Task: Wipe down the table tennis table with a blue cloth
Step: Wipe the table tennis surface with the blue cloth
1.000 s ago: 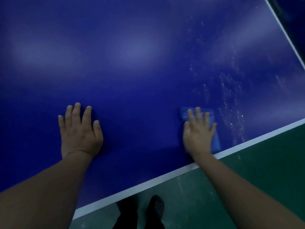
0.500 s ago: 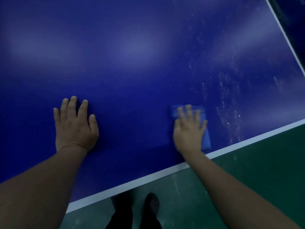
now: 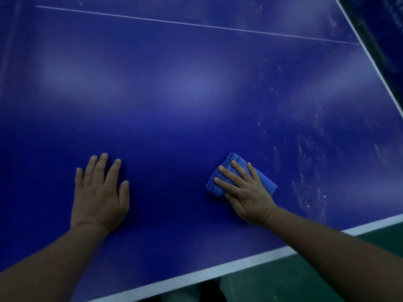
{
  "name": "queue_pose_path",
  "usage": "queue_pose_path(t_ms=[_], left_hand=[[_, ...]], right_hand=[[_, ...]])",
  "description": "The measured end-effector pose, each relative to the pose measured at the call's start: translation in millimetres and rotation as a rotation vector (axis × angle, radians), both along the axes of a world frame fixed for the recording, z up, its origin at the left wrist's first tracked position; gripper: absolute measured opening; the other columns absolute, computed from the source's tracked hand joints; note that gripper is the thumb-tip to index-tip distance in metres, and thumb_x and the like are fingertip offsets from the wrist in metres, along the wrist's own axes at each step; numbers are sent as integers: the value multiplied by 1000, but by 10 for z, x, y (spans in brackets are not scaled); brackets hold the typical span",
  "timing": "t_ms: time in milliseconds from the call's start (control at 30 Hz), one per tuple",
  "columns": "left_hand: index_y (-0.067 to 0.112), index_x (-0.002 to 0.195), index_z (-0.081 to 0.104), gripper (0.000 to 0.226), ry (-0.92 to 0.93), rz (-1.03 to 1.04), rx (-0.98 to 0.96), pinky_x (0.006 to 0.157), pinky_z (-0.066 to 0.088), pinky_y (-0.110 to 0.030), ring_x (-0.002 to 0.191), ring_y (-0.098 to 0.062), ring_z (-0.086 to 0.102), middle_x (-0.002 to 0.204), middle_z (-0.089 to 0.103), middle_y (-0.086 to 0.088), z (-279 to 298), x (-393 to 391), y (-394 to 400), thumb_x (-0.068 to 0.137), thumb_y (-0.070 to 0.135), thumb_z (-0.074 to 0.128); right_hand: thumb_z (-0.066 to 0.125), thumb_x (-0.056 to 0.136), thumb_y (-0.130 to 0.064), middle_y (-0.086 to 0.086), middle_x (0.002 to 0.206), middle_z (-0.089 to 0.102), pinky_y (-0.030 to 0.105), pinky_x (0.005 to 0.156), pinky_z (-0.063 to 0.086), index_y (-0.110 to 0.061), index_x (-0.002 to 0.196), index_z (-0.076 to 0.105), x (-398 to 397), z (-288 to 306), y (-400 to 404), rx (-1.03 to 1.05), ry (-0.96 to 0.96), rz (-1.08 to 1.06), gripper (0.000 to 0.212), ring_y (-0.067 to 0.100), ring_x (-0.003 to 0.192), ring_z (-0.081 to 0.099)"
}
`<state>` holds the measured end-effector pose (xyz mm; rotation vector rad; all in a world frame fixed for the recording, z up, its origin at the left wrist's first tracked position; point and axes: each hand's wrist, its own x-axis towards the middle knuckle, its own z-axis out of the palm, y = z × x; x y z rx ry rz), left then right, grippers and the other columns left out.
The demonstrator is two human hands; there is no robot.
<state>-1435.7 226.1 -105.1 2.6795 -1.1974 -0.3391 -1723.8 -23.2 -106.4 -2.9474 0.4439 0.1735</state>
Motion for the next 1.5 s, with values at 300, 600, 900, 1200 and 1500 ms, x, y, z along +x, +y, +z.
queue_pose_path(t_ms=[300,600,900,1200,1500], left_hand=[[7,142,49,67,-13,38,-156,120,15,-56,146,-33,28,154,37,-17,138,-124,-1217,91,46,29],[19,157,17,66,-35,274,-97,123,-7,-45,152,-20,-12,166,-1,-4,-47,-87,-2703,98,48,26],[19,154,30,70,-31,265,-31,123,-2,-48,153,-22,0,164,16,-6,-101,-84,-2760,94,52,17],[15,150,39,67,-28,261,-17,122,0,-51,152,-24,7,162,24,-10,-102,-50,-2775,94,48,20],[10,145,47,65,-31,251,-11,119,10,-57,149,-32,19,158,32,-15,-62,-36,-2793,92,42,29]], right_hand=[[36,100,-41,-3,157,35,64,116,20,-31,147,45,602,37,-1473,-6,-4,151,49,33,148,26],[27,105,-40,-11,165,15,53,121,2,-40,154,24,1947,-9,-3164,-46,-7,-91,49,22,153,5],[35,100,-41,-3,160,33,58,117,11,-35,149,40,1816,-87,-3055,-80,-43,535,50,30,149,23],[24,99,-45,-9,162,27,58,118,6,-38,152,33,2627,-177,-2900,-20,-51,134,54,26,151,17],[32,101,-42,-4,164,21,63,116,1,-35,153,30,3344,-224,-2748,-71,-123,-311,53,31,152,9]])
